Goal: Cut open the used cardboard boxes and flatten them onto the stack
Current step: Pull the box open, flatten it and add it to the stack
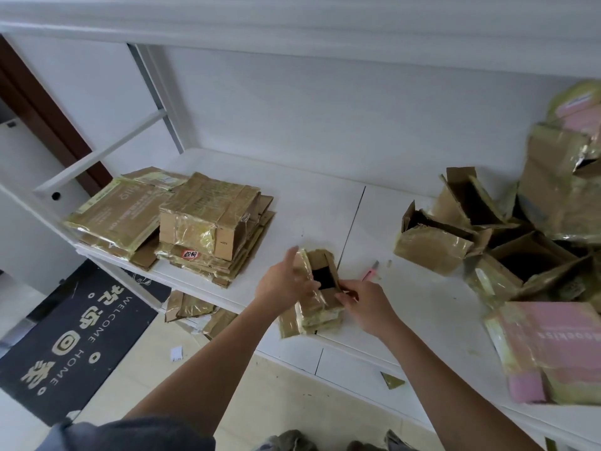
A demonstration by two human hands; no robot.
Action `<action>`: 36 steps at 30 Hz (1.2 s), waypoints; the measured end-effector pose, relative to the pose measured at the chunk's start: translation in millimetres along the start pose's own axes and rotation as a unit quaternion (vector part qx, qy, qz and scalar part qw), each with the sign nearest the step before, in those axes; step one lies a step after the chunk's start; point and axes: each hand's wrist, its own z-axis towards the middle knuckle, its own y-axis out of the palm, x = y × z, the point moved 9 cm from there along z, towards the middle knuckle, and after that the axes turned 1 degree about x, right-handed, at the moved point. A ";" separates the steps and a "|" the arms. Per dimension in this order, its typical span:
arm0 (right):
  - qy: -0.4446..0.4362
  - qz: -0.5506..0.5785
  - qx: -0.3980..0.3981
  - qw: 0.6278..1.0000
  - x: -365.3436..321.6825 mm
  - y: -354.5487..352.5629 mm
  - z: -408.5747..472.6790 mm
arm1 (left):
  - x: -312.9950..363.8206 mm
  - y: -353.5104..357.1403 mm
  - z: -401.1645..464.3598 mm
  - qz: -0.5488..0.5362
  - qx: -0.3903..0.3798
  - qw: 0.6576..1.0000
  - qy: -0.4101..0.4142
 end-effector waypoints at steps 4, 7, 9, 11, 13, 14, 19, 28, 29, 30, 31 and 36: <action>-0.009 0.027 0.022 0.999 0.2 -8.9 8.4 | 23.7 13.3 -5.1 0.232 -0.080 0.959 0.141; 0.001 -0.002 0.048 0.999 16.6 -19.9 8.5 | 11.1 28.2 -8.4 0.356 -0.193 0.898 0.174; 0.020 -0.054 0.060 0.997 32.9 -24.3 7.3 | 8.2 28.3 -6.1 0.416 -0.181 0.869 0.197; 0.027 -0.118 0.029 0.992 44.7 -17.9 6.5 | 13.2 27.0 -3.0 0.425 -0.142 0.866 0.224; 0.026 -0.202 -0.024 0.979 51.6 -5.8 8.0 | 18.2 27.1 -1.3 0.417 -0.110 0.870 0.242; 0.028 -0.241 -0.049 0.969 55.1 -0.1 8.6 | 20.2 27.1 -1.0 0.408 -0.095 0.874 0.247; 0.016 -0.349 -0.024 0.937 58.4 1.5 4.7 | 32.0 29.0 -0.1 0.274 -0.060 0.931 0.234; -0.020 -0.100 0.256 0.961 56.9 -57.6 -24.7 | 37.4 30.1 7.4 0.154 -0.065 0.971 0.170; -0.011 -0.027 0.302 0.953 59.3 -67.4 -30.1 | 35.4 31.8 7.9 0.146 -0.078 0.974 0.156; -0.004 0.063 0.327 0.943 60.9 -73.0 -34.2 | 33.6 33.4 8.8 0.135 -0.097 0.976 0.144; 0.006 0.166 0.330 0.929 60.9 -73.3 -35.3 | 32.8 34.0 10.0 0.122 -0.118 0.976 0.135; 0.088 0.519 0.214 0.823 58.3 -35.7 -22.2 | 42.8 30.6 13.4 0.150 -0.149 0.963 0.164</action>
